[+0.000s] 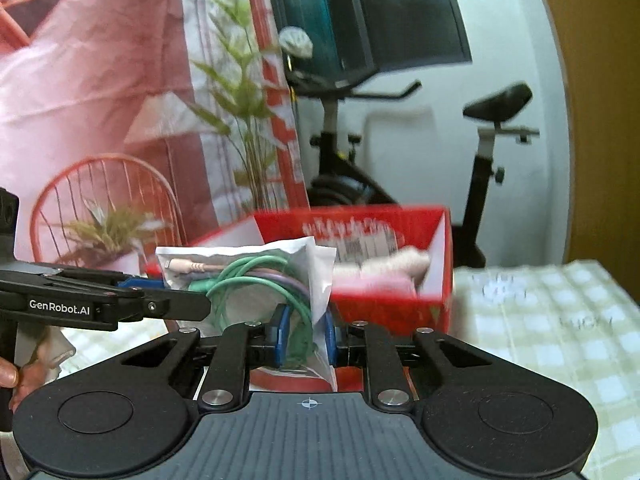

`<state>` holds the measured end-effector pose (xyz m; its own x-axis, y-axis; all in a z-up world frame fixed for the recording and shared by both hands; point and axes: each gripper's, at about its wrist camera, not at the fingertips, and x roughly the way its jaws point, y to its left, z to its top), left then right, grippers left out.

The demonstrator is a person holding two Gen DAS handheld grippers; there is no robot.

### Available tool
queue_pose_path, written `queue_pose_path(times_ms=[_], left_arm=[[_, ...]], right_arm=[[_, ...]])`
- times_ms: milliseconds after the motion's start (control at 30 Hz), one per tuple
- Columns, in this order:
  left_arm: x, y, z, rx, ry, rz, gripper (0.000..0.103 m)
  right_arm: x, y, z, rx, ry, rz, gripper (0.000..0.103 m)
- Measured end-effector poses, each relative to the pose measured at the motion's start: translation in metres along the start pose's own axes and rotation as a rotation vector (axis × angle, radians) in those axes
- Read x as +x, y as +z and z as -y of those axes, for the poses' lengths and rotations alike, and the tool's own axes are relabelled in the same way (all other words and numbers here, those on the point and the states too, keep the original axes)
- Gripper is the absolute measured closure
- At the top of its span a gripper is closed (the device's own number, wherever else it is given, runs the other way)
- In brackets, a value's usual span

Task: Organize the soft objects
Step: 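Lift the cable bag with the left gripper and lower it into the box, then open the left gripper and move it back to the black gloves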

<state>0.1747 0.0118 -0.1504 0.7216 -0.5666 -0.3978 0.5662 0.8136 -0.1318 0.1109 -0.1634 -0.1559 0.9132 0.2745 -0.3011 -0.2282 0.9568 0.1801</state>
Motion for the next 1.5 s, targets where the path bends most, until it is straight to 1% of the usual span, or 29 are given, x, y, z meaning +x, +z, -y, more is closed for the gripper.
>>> queue_pose_path(times_ms=[133,267,333,367,467,600,767,933,1000,1100,1267,1500], left_arm=[[-0.02,0.022,0.01,0.02,0.014,0.065,0.061],[-0.027,0.049,0.016,0.038,0.031,0.113,0.061],[-0.029,0.062,0.017,0.049,0.039,0.123,0.061],[-0.027,0.069,0.016,0.05,0.04,0.117,0.061],[-0.019,0.085,0.006,0.028,0.041,0.09,0.061],[0.004,0.091,-0.01,-0.022,0.045,0.036,0.061],[0.041,0.083,-0.032,-0.123,0.033,-0.065,0.061],[0.071,0.069,-0.046,-0.154,0.043,-0.155,0.061],[0.08,0.064,-0.048,-0.16,0.059,-0.179,0.061],[0.09,0.056,-0.05,-0.158,0.078,-0.214,0.061],[0.099,0.052,-0.051,-0.146,0.088,-0.242,0.061],[0.102,0.044,-0.051,-0.129,0.108,-0.273,0.059]], right_arm=[[-0.013,0.024,-0.005,-0.032,0.011,0.054,0.086],[-0.017,0.049,-0.01,-0.054,0.017,0.089,0.086],[-0.015,0.063,-0.01,-0.054,0.023,0.102,0.086],[-0.012,0.07,-0.009,-0.049,0.028,0.099,0.086],[0.004,0.089,-0.001,-0.012,0.044,0.052,0.086],[0.033,0.1,0.01,0.017,0.045,-0.025,0.086],[0.067,0.094,0.024,0.051,0.024,-0.128,0.086],[0.097,0.077,0.039,0.102,0.004,-0.225,0.086],[0.107,0.069,0.043,0.125,-0.003,-0.253,0.086],[0.117,0.06,0.046,0.13,-0.019,-0.282,0.086],[0.125,0.047,0.05,0.143,-0.035,-0.311,0.087],[0.127,0.046,0.044,0.106,-0.048,-0.32,0.085]])
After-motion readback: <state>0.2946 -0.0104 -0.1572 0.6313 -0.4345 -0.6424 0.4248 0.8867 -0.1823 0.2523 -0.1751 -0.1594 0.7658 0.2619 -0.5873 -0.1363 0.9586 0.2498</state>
